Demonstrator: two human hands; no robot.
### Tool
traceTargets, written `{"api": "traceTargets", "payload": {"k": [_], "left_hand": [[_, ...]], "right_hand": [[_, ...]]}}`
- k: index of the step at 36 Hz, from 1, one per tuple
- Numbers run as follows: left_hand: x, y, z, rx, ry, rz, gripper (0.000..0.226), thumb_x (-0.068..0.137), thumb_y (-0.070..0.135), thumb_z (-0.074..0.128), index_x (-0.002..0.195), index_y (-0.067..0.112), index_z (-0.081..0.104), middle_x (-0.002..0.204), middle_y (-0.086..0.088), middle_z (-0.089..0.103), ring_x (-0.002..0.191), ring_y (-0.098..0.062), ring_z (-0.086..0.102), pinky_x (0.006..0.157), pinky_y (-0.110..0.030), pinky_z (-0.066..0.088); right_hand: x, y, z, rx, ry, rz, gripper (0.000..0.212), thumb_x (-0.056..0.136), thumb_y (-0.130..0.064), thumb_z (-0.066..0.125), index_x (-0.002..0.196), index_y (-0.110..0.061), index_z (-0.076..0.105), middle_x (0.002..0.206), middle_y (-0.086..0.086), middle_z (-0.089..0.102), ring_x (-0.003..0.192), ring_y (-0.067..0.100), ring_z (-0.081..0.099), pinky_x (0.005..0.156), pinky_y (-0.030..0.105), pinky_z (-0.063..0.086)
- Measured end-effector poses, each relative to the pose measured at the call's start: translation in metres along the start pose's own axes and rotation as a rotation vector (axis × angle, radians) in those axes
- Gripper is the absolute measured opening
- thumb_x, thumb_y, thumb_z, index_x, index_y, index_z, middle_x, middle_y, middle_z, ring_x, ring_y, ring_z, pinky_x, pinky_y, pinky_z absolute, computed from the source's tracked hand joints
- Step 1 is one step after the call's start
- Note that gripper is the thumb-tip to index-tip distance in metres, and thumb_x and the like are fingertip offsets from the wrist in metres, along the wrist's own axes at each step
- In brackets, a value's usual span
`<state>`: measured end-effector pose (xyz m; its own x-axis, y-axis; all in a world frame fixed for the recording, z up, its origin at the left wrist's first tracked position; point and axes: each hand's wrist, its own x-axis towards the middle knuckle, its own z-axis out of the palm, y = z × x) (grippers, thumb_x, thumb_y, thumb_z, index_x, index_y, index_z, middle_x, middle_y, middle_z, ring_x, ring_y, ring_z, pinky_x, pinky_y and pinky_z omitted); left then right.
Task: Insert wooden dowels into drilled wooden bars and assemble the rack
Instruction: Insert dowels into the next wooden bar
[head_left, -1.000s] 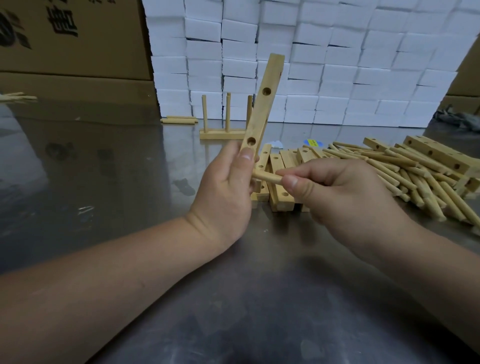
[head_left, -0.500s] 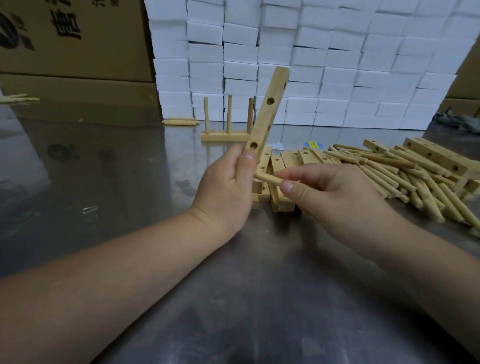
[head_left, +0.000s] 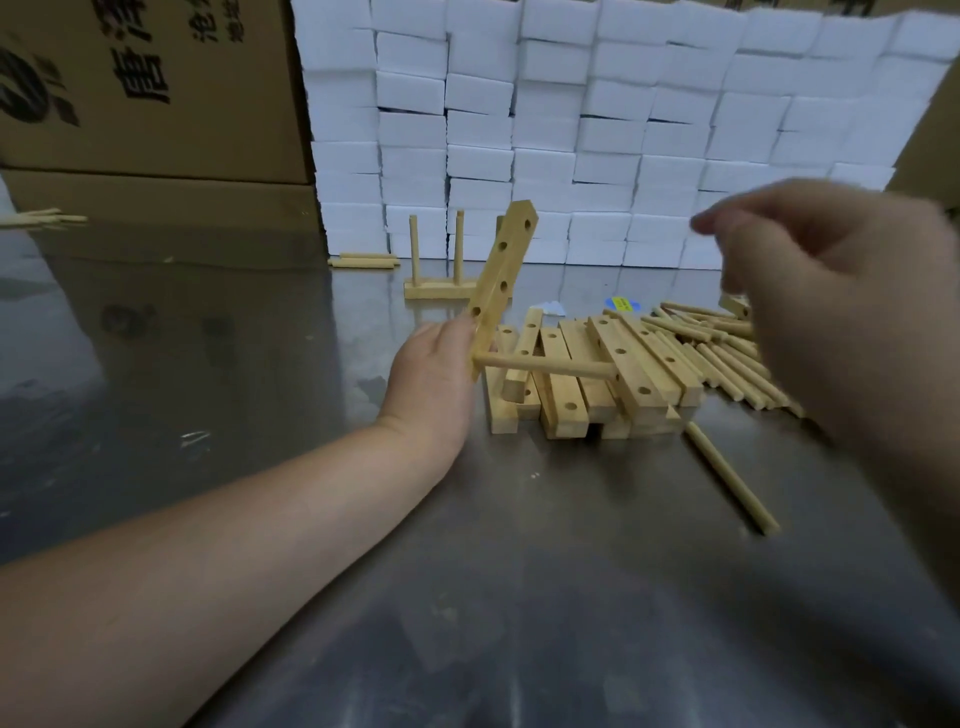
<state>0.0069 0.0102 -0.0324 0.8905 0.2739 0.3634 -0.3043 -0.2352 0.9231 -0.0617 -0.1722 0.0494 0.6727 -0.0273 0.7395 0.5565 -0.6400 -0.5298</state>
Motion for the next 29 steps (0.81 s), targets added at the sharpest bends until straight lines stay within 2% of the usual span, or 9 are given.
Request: {"api": "traceTargets", "payload": {"k": [4, 9, 12, 14, 19, 22, 25, 27, 29], "left_hand": [[-0.001, 0.001, 0.001, -0.002, -0.023, -0.02, 0.034, 0.095, 0.029, 0.035, 0.073, 0.014, 0.057, 0.077, 0.001, 0.048, 0.065, -0.004, 0.043, 0.051, -0.011, 0.032], [-0.001, 0.001, 0.0, -0.006, -0.057, -0.004, 0.037, 0.095, 0.025, 0.035, 0.065, 0.02, 0.055, 0.082, -0.002, 0.049, 0.068, -0.003, 0.044, 0.057, -0.01, 0.032], [-0.003, 0.002, 0.001, -0.024, -0.054, -0.01, 0.035, 0.094, 0.024, 0.037, 0.063, 0.021, 0.053, 0.083, -0.003, 0.049, 0.068, -0.005, 0.044, 0.06, -0.016, 0.033], [-0.003, 0.003, 0.001, -0.034, -0.052, 0.005, 0.035, 0.094, 0.022, 0.039, 0.062, 0.02, 0.053, 0.083, -0.004, 0.049, 0.07, -0.006, 0.044, 0.059, -0.009, 0.034], [-0.004, 0.003, 0.0, -0.048, -0.051, 0.007, 0.036, 0.094, 0.023, 0.039, 0.06, 0.021, 0.053, 0.081, -0.002, 0.048, 0.069, -0.006, 0.044, 0.052, -0.003, 0.031], [-0.005, 0.004, 0.0, -0.054, -0.044, 0.004, 0.034, 0.094, 0.022, 0.04, 0.063, 0.017, 0.054, 0.083, -0.005, 0.049, 0.069, -0.007, 0.044, 0.053, -0.004, 0.031], [-0.007, 0.007, 0.0, -0.076, -0.051, -0.023, 0.035, 0.093, 0.023, 0.041, 0.063, 0.02, 0.059, 0.078, 0.001, 0.054, 0.07, -0.005, 0.047, 0.054, -0.004, 0.034], [-0.008, 0.008, 0.001, -0.085, -0.074, -0.04, 0.035, 0.094, 0.025, 0.041, 0.065, 0.019, 0.061, 0.073, 0.003, 0.054, 0.07, -0.006, 0.047, 0.062, -0.013, 0.038], [-0.01, 0.009, 0.001, -0.087, -0.091, -0.036, 0.035, 0.094, 0.026, 0.04, 0.067, 0.019, 0.063, 0.07, 0.003, 0.053, 0.068, -0.009, 0.047, 0.063, -0.021, 0.038]], "right_hand": [[0.016, 0.009, -0.018, -0.305, -0.204, 0.103, 0.02, 0.081, -0.038, 0.047, 0.074, -0.029, 0.063, 0.062, -0.005, 0.061, 0.045, 0.008, 0.051, 0.049, 0.023, 0.037], [-0.019, 0.039, -0.025, -0.68, -0.462, 0.227, 0.019, 0.071, -0.054, 0.042, 0.073, -0.039, 0.054, 0.066, -0.019, 0.053, 0.056, 0.004, 0.05, 0.051, 0.023, 0.038], [-0.042, 0.063, -0.019, -0.869, -0.637, 0.308, 0.044, 0.072, -0.067, 0.042, 0.106, -0.042, 0.052, 0.085, -0.022, 0.053, 0.071, 0.003, 0.048, 0.062, 0.025, 0.041], [-0.047, 0.072, -0.015, -0.978, -0.713, 0.307, 0.042, 0.08, -0.063, 0.045, 0.11, -0.036, 0.054, 0.092, -0.015, 0.055, 0.076, 0.006, 0.048, 0.063, 0.022, 0.039], [-0.035, 0.093, -0.018, -1.123, -0.783, 0.302, 0.02, 0.091, -0.03, 0.042, 0.09, -0.03, 0.062, 0.079, -0.009, 0.055, 0.07, 0.008, 0.052, 0.05, 0.019, 0.034], [-0.015, 0.114, -0.037, -1.131, -0.556, 0.3, 0.021, 0.087, -0.027, 0.045, 0.079, -0.023, 0.064, 0.069, -0.002, 0.057, 0.064, 0.016, 0.054, 0.059, 0.029, 0.048], [0.007, 0.105, -0.05, -0.844, -0.179, 0.188, 0.025, 0.082, -0.034, 0.042, 0.071, -0.019, 0.059, 0.06, 0.004, 0.058, 0.058, 0.027, 0.056, 0.061, 0.046, 0.053], [0.012, 0.07, -0.041, -0.583, -0.015, 0.053, 0.022, 0.074, -0.045, 0.035, 0.077, -0.034, 0.053, 0.053, -0.009, 0.055, 0.05, 0.018, 0.055, 0.049, 0.041, 0.051], [0.011, 0.032, -0.018, -0.307, -0.01, -0.014, 0.019, 0.074, -0.045, 0.037, 0.079, -0.042, 0.055, 0.052, -0.011, 0.057, 0.041, 0.006, 0.051, 0.035, 0.024, 0.041]]}}
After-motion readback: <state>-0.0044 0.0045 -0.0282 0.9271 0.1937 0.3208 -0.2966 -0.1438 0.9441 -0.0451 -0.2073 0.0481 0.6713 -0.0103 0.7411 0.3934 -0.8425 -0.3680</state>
